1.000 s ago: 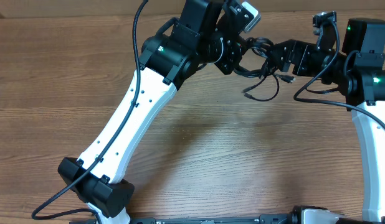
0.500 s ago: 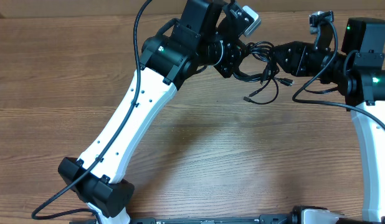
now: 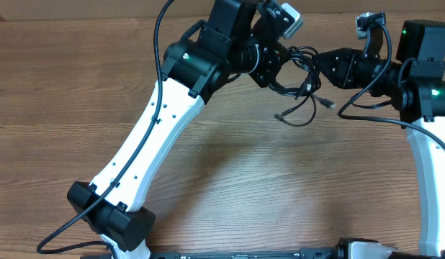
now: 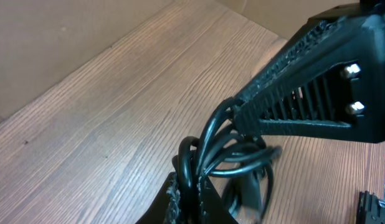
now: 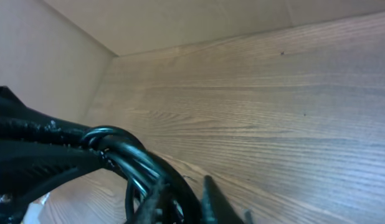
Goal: Untangle cables
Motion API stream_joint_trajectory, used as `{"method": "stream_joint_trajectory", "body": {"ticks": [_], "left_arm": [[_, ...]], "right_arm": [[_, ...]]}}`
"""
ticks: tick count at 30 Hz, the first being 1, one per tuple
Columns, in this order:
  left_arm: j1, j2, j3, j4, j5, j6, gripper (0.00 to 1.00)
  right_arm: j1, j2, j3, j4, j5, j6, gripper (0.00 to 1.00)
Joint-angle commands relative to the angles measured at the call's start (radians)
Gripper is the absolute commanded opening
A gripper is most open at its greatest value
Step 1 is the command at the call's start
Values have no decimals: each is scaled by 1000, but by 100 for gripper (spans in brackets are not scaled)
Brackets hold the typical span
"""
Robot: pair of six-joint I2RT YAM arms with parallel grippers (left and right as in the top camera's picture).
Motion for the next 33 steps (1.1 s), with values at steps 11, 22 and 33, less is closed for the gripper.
{"method": "stream_joint_trajectory", "body": {"ticks": [11, 22, 33], "left_arm": [[-5, 3, -1, 3, 83, 9, 15], [-15, 3, -1, 4, 82, 10, 70], [-14, 3, -1, 3, 78, 14, 100]], "right_arm": [[0, -16, 27, 48, -50, 2, 4], [0, -16, 27, 66, -38, 2, 4], [0, -16, 27, 66, 57, 2, 4]]}}
